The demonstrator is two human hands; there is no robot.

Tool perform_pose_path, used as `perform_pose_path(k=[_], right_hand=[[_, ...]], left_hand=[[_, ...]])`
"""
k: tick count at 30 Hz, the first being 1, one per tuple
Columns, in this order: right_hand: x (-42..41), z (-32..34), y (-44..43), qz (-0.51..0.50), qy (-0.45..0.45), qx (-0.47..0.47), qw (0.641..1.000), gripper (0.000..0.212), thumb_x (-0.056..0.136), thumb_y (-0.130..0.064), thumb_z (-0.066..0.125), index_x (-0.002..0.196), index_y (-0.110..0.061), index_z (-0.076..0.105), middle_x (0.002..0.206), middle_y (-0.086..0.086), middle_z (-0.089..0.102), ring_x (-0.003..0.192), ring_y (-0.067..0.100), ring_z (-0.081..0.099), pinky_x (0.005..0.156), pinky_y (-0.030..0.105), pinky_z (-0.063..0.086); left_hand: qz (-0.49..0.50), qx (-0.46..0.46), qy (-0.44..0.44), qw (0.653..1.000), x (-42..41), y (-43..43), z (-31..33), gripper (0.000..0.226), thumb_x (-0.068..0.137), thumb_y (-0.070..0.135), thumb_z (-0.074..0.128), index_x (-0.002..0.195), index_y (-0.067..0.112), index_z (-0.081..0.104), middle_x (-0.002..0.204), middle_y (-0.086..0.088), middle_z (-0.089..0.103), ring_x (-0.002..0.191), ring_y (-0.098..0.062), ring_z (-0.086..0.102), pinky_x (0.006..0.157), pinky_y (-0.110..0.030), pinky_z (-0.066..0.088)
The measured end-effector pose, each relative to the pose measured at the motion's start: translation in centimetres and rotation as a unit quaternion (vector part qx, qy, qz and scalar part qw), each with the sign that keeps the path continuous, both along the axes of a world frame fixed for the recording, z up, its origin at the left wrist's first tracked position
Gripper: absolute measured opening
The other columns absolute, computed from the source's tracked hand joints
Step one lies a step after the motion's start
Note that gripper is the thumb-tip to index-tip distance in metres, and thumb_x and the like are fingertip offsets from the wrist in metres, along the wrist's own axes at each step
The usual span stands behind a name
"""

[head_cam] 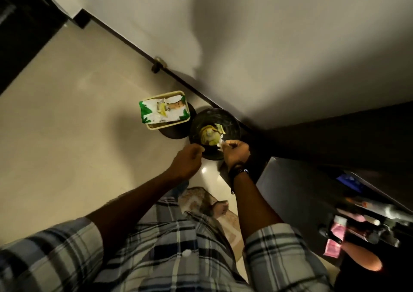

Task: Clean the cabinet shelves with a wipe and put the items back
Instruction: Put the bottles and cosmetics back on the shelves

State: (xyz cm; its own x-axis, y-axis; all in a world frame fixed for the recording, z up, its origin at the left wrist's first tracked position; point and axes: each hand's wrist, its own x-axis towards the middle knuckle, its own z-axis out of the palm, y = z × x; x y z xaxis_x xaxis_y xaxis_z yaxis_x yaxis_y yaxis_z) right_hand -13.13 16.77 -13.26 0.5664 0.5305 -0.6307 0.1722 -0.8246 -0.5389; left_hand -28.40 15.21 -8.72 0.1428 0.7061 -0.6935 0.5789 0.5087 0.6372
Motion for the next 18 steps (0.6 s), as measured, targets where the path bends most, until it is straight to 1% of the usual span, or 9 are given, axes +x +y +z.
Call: perform_pose_path(k=[2, 5, 8, 10, 11, 14, 15, 17, 18], right_hand=[[-0.1, -1.0, 0.7, 0.061, -0.002, -0.014, 0.998, 0.025, 0.074, -0.011, 0.075, 0.098, -0.005, 0.072, 0.104, 0.017, 0.071, 0.102, 0.034, 0.065, 0.091, 0.04, 0.053], [0.0, -1.0, 0.6, 0.174, 0.017, -0.026, 0.984, 0.038, 0.076, -0.007, 0.073, 0.114, -0.001, 0.066, 0.112, 0.018, 0.068, 0.107, 0.031, 0.062, 0.091, 0.035, 0.051], [0.6, 0.2, -0.3, 0.149, 0.071, -0.03, 0.986, 0.042, 0.08, 0.001, 0.065, 0.122, -0.004, 0.061, 0.113, 0.012, 0.066, 0.104, 0.02, 0.06, 0.087, 0.027, 0.049], [1.2, 0.9, -1.6, 0.146, 0.081, -0.032, 0.986, 0.045, 0.078, 0.002, 0.065, 0.122, -0.007, 0.062, 0.115, 0.009, 0.065, 0.106, 0.019, 0.059, 0.093, 0.032, 0.051], [1.4, 1.2, -2.4, 0.155, 0.081, -0.031, 0.984, 0.045, 0.077, 0.001, 0.065, 0.121, -0.009, 0.063, 0.114, 0.009, 0.067, 0.106, 0.021, 0.061, 0.094, 0.036, 0.052], [2.7, 1.9, -5.4, 0.165, 0.064, -0.02, 0.984, 0.051, 0.076, -0.012, 0.066, 0.126, -0.019, 0.059, 0.111, -0.001, 0.068, 0.1, 0.021, 0.066, 0.089, 0.04, 0.056], [3.1, 2.6, -6.3, 0.15, 0.058, -0.007, 0.987, 0.055, 0.078, -0.01, 0.066, 0.132, -0.018, 0.054, 0.115, -0.006, 0.062, 0.1, 0.021, 0.066, 0.085, 0.035, 0.057], [3.7, 4.5, -8.1, 0.119, 0.04, 0.032, 0.992, 0.058, 0.082, 0.0, 0.062, 0.137, -0.013, 0.046, 0.118, -0.009, 0.051, 0.1, 0.022, 0.065, 0.068, 0.017, 0.056], [4.1, 5.3, -9.0, 0.092, 0.042, 0.05, 0.994, 0.059, 0.083, 0.004, 0.06, 0.138, -0.011, 0.044, 0.121, -0.006, 0.049, 0.098, 0.022, 0.063, 0.067, 0.018, 0.054]], left_hand=[[-0.012, -0.013, -0.001, 1.0, -1.1, -0.1, -0.4, 0.018, 0.093, 0.019, 0.051, 0.105, 0.01, 0.06, 0.114, -0.012, 0.063, 0.105, -0.026, 0.058, 0.094, -0.039, 0.045], [-0.011, -0.033, 0.003, 0.999, -2.4, -0.4, -0.3, 0.029, 0.087, 0.025, 0.046, 0.102, 0.005, 0.061, 0.11, -0.017, 0.063, 0.1, -0.033, 0.06, 0.092, -0.046, 0.048], [-0.024, -0.05, 0.024, 0.998, -2.7, -0.5, -0.6, 0.034, 0.087, 0.027, 0.044, 0.105, 0.003, 0.06, 0.113, -0.018, 0.062, 0.104, -0.034, 0.058, 0.093, -0.046, 0.046], [-0.055, -0.056, 0.035, 0.996, -2.3, -0.6, -1.1, 0.036, 0.085, 0.029, 0.044, 0.108, 0.006, 0.059, 0.115, -0.015, 0.062, 0.107, -0.033, 0.057, 0.094, -0.043, 0.045], [-0.067, -0.051, 0.04, 0.996, -1.8, -0.6, -1.3, 0.029, 0.089, 0.027, 0.047, 0.108, 0.009, 0.059, 0.116, -0.013, 0.062, 0.108, -0.032, 0.057, 0.094, -0.041, 0.045], [-0.121, -0.008, 0.041, 0.992, 1.1, -0.4, -1.2, 0.026, 0.093, 0.015, 0.049, 0.116, 0.009, 0.058, 0.124, -0.012, 0.059, 0.116, -0.031, 0.053, 0.095, -0.032, 0.038], [-0.137, 0.011, 0.036, 0.99, 2.4, -0.2, -0.8, 0.029, 0.092, 0.009, 0.048, 0.12, 0.005, 0.058, 0.127, -0.013, 0.058, 0.119, -0.031, 0.052, 0.096, -0.029, 0.036], [-0.173, 0.051, 0.011, 0.983, 5.1, 0.1, 0.0, 0.033, 0.088, 0.001, 0.048, 0.12, 0.001, 0.058, 0.126, -0.017, 0.059, 0.119, -0.032, 0.053, 0.099, -0.03, 0.037], [-0.193, 0.066, 0.0, 0.979, 6.4, 0.1, 0.3, 0.034, 0.086, 0.0, 0.049, 0.118, 0.001, 0.059, 0.123, -0.018, 0.06, 0.118, -0.032, 0.054, 0.1, -0.032, 0.039]])
